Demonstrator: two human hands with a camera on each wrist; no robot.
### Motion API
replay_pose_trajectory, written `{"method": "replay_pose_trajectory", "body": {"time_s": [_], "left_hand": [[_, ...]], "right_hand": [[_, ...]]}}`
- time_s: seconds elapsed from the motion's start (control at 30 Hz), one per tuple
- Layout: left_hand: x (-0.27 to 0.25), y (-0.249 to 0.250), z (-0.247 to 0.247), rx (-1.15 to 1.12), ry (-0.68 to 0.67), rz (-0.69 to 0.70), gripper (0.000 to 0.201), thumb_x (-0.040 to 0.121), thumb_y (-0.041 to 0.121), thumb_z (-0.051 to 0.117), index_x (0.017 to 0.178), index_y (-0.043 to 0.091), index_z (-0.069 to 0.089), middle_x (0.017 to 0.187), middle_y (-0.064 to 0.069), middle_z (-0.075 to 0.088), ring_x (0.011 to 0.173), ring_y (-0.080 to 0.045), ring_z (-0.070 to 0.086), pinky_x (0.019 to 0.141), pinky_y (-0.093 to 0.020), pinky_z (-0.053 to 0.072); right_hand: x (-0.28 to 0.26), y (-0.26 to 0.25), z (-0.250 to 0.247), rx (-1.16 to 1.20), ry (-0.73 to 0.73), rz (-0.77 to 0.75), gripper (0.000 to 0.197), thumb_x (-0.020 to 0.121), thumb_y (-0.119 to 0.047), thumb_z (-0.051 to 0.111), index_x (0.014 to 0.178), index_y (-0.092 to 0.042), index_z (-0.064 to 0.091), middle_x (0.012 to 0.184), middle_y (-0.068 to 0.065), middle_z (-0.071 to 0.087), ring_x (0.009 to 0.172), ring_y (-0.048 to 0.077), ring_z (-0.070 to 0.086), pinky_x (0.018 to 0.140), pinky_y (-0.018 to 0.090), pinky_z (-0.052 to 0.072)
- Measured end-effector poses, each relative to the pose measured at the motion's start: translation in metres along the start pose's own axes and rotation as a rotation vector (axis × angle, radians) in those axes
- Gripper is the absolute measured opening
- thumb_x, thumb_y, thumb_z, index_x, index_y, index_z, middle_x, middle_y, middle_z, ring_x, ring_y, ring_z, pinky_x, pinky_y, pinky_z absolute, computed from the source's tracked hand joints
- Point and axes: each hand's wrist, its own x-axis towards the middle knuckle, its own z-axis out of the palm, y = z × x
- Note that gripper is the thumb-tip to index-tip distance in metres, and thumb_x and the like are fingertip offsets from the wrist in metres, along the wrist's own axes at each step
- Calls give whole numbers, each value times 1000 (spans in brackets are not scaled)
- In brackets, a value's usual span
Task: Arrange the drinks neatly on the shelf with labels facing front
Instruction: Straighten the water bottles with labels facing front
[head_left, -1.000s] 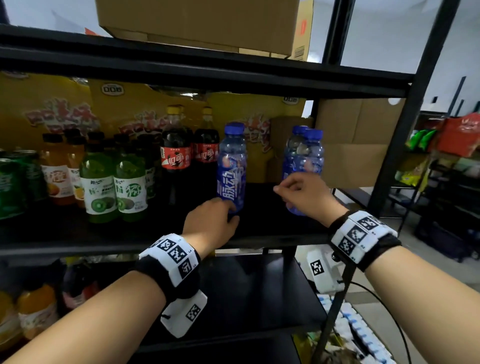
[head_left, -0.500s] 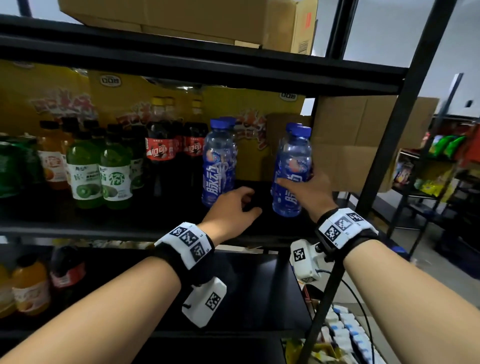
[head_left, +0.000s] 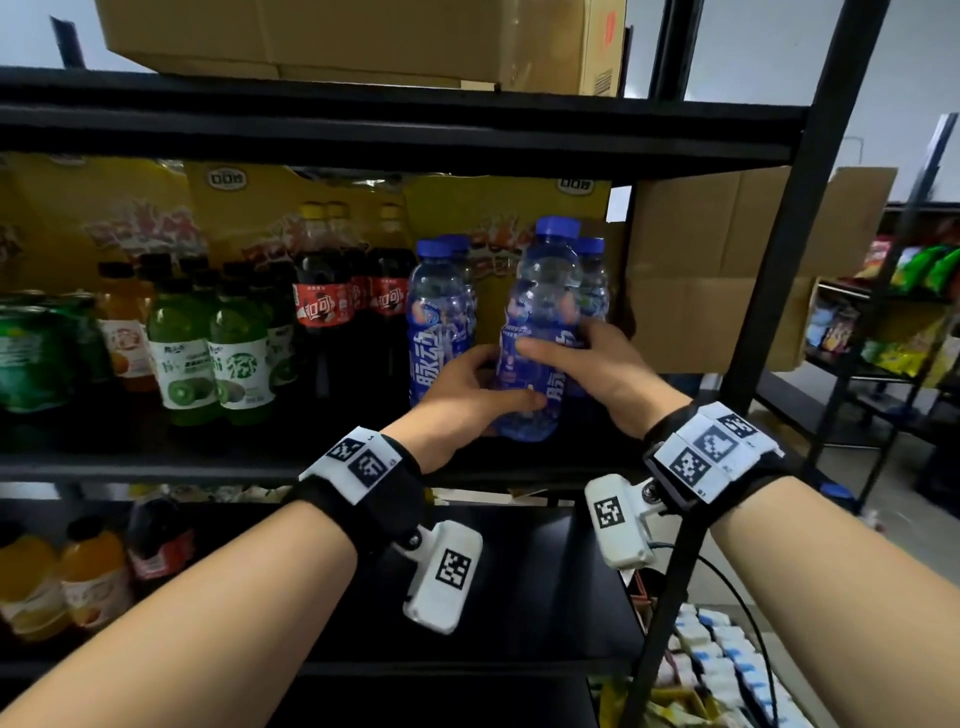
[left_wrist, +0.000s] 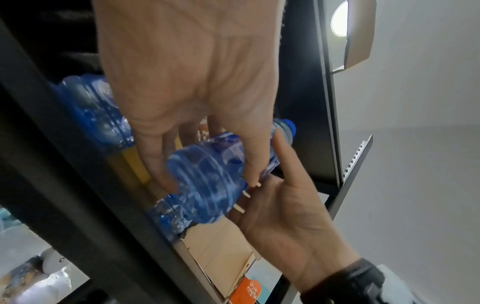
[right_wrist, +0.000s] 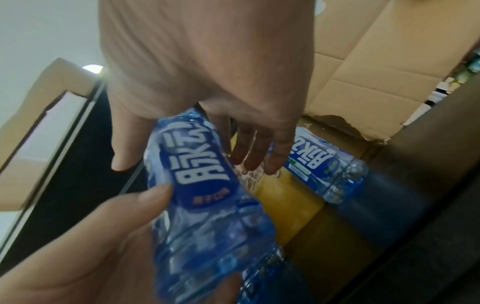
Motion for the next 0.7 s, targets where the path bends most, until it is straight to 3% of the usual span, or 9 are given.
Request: {"method": "replay_pose_trajectory", "body": {"time_s": [0.07,0.13,0.23,0.3,0.4,0.47,0.57,0.63,0.7], "left_hand": [[-2,0,-1,2,35,51,62,70,10,93,122,22,62,104,4,77,94,-12,76,78,-29,62],[-3,1,-3,20,26,92,66,66,13,96,122,22,62,105,7,77,97,-10,75,81,-25,60],[-9,10,-2,46,-67,75,61,75,23,92,128,27,60,113,11,76,104,-6,73,83,-18,57],[-13,17,-2,-1,-115,44,57,82,26,81,134,29,57,119,8,75,109,-8,71,84,-20,57],[-18,21,-6,-93,-85,24,63,74,21,67,136,20,56,116,-5,74,107,-18,70,89,-33,56],[-21,20,-11,-58,-63,46,55,77,14,76,129,24,59,104,1,77,99,-14,72,78,-25,57],[-27,17,-14,-17,-30,76,56,82,12,85,129,27,58,112,6,76,104,-10,73,76,-18,57],[-31,17,-14,12,12,112,69,79,19,88,138,25,54,125,4,70,112,-9,69,87,-22,58],[-34,20,-14,37,13,117,73,79,22,89,141,26,51,131,4,68,118,-9,66,97,-27,56]], "right_hand": [[-1,-5,7,0,56,-23,62,53,-45,96,106,-22,75,99,-5,81,94,14,78,79,30,62],[-2,-8,14,18,95,-60,49,59,-38,96,101,-23,76,95,-6,81,90,13,78,76,30,63],[-1,-13,19,16,127,-120,40,66,-26,97,98,-25,74,92,-6,81,86,11,78,68,23,61],[-1,-16,22,-8,149,-135,58,56,-37,98,103,-27,68,100,-3,79,90,11,77,73,27,62],[-3,-19,28,-19,118,-101,81,44,-56,93,113,-25,62,110,-3,75,100,13,74,84,33,61],[-6,-20,31,-57,89,-91,84,47,-61,90,117,-23,63,110,-5,76,101,11,74,88,32,58],[-9,-23,34,-113,74,-108,74,52,-56,93,114,-24,68,102,-11,78,96,5,74,88,32,59],[-11,-25,36,-109,73,-121,58,58,-46,96,106,-24,73,94,-11,79,93,8,76,88,35,62],[-12,-29,37,-95,69,-138,30,66,-34,96,88,-32,76,83,-13,77,87,9,77,82,31,63]]}}
